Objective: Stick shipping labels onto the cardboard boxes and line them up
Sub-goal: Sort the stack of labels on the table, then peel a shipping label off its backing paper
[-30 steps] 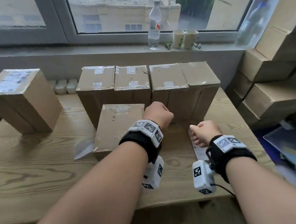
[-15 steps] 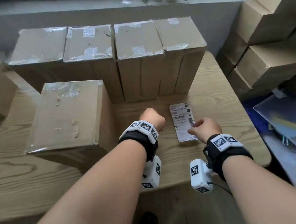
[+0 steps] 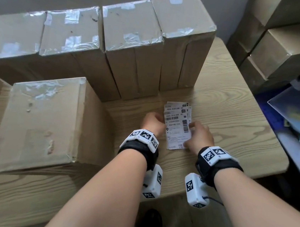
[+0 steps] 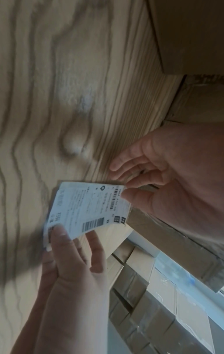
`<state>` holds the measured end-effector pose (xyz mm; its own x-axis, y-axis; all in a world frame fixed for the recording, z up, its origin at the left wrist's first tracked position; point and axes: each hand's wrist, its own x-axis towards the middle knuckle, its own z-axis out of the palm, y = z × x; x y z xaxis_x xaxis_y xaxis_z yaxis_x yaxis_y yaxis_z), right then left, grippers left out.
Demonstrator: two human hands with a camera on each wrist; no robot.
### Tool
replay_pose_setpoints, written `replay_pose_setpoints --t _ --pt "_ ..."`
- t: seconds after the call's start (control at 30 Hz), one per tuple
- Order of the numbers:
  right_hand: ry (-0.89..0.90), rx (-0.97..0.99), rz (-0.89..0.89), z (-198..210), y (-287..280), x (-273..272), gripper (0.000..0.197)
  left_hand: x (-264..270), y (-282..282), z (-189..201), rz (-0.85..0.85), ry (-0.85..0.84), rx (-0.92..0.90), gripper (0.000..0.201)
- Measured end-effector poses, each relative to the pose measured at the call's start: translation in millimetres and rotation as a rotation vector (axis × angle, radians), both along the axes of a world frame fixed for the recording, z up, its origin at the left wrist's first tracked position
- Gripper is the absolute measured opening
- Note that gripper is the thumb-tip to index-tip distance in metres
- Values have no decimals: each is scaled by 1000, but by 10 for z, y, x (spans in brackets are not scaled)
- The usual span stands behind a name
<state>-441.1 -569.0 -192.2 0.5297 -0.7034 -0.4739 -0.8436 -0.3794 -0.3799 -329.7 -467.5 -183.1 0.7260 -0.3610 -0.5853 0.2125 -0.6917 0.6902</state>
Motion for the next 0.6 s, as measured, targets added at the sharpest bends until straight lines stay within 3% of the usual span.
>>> replay_pose_setpoints --t 0.23,0.3,0.37,0.47,0.6 --pt "-116 161 -26 58 -75 50 29 75 65 -11 70 -48 43 52" --pt "-147 158 -41 63 -76 52 18 84 81 1 116 -14 2 41" --pt "-184 185 -73 60 -81 46 10 86 95 19 133 22 -34 18" --pt "-219 266 -93 85 -86 43 9 96 130 20 128 -2 -22 24" --pt "-248 355 -111 183 -86 42 7 54 191 101 18 59 -13 15"
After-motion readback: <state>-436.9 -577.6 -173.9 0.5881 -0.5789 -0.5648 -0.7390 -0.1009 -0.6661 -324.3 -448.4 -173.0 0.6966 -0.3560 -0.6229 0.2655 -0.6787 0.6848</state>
